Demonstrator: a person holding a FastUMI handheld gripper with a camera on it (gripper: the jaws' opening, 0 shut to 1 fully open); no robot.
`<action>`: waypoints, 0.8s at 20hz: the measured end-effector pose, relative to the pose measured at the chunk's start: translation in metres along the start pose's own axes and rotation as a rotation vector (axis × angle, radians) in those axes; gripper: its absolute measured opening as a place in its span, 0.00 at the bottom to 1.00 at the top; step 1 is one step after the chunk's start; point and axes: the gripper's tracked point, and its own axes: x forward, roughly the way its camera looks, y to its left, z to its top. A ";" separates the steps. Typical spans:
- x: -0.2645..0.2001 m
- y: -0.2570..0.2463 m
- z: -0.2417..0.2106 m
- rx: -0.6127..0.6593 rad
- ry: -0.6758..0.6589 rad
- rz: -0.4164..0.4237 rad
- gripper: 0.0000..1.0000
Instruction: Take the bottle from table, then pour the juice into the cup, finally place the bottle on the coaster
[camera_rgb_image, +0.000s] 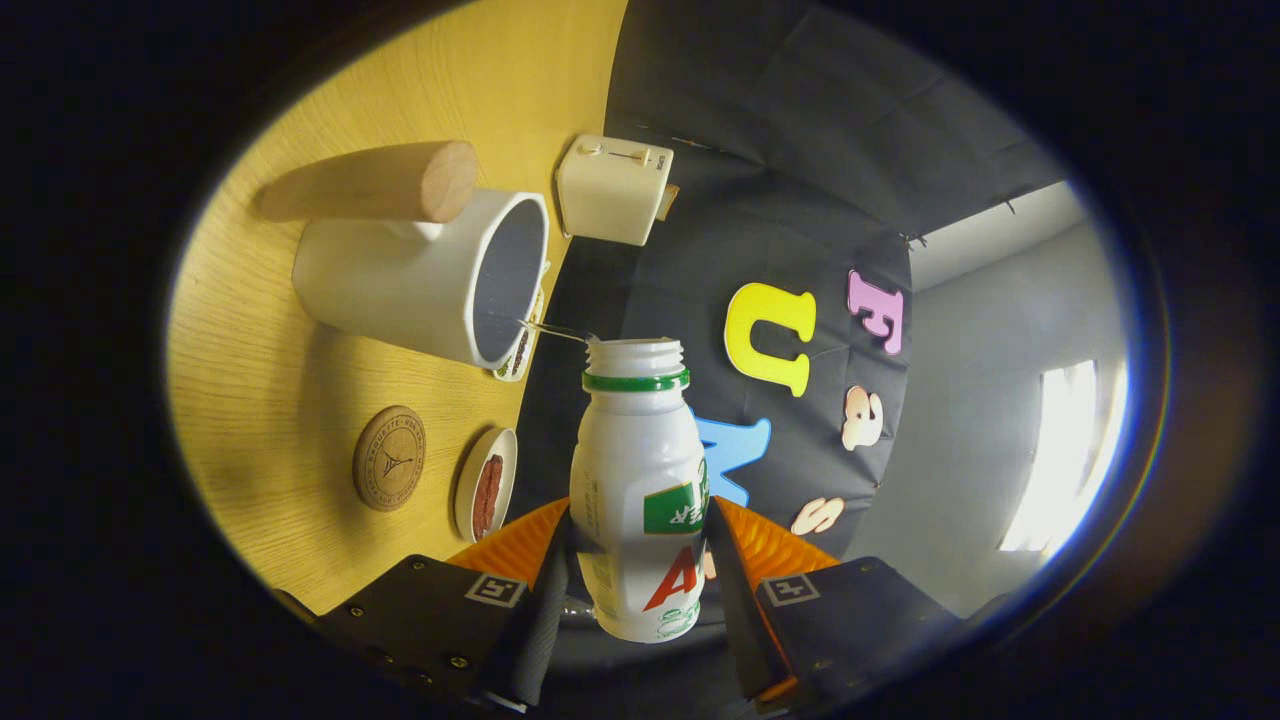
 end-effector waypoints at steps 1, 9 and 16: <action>0.000 0.000 0.001 -0.002 -0.002 -0.001 0.71; -0.001 -0.001 0.002 -0.028 -0.009 -0.009 0.71; -0.002 -0.003 0.003 -0.048 -0.015 -0.023 0.70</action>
